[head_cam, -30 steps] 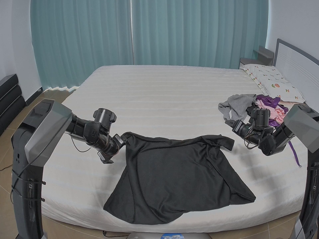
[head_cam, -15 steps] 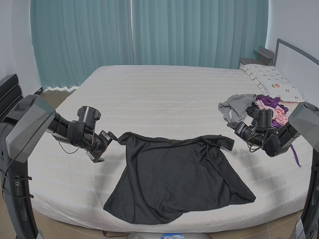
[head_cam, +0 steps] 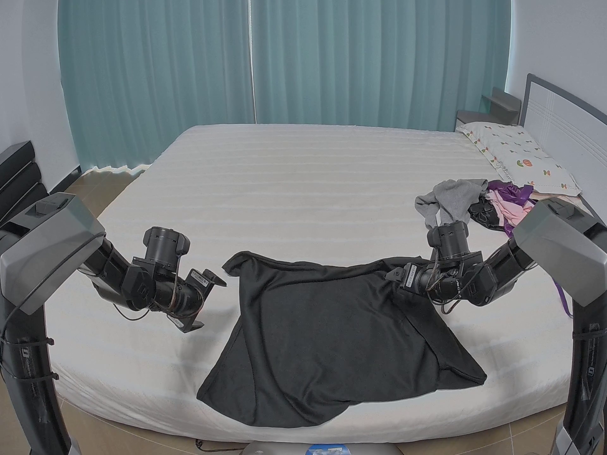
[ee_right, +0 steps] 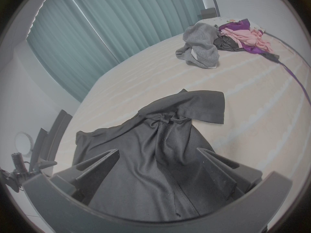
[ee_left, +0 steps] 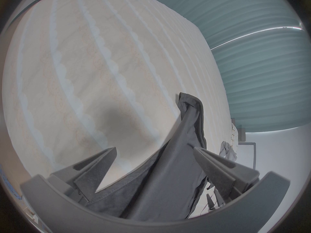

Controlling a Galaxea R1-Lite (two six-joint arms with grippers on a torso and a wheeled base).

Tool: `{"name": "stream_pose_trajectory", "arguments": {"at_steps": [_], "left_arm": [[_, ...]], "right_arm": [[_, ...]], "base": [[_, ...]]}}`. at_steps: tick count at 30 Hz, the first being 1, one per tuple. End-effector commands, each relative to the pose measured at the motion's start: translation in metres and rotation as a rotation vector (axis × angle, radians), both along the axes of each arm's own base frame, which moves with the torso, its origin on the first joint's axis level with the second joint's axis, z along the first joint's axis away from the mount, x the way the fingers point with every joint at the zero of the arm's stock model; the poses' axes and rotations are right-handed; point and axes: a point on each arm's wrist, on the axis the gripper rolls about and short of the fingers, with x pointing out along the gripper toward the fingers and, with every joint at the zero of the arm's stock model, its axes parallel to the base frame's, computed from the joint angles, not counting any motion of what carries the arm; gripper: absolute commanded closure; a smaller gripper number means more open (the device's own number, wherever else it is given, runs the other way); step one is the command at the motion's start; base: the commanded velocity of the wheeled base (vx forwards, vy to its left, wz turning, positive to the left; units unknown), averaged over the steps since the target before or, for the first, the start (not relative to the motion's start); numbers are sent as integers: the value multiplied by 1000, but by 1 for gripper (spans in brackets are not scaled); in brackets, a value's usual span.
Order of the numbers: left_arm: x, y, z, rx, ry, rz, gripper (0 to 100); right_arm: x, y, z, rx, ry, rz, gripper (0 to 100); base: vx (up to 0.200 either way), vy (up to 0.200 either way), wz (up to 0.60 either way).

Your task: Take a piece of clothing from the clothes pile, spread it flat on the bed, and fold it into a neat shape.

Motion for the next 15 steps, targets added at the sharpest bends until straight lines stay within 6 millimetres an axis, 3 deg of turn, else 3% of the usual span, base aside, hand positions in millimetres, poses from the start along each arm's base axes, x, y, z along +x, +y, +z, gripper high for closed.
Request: {"name": "stream_pose_trajectory", "arguments": {"at_steps": [1, 15], "left_arm": [[-9, 0, -1, -8, -3, -2, 0], [-12, 0, -1, -13, -20, -9, 0]], "right_arm": [[12, 11, -22, -55, 40, 7, 0], [26, 16, -40, -130, 53, 1, 0]], "base": [[0, 0, 0], [0, 0, 0]]}}
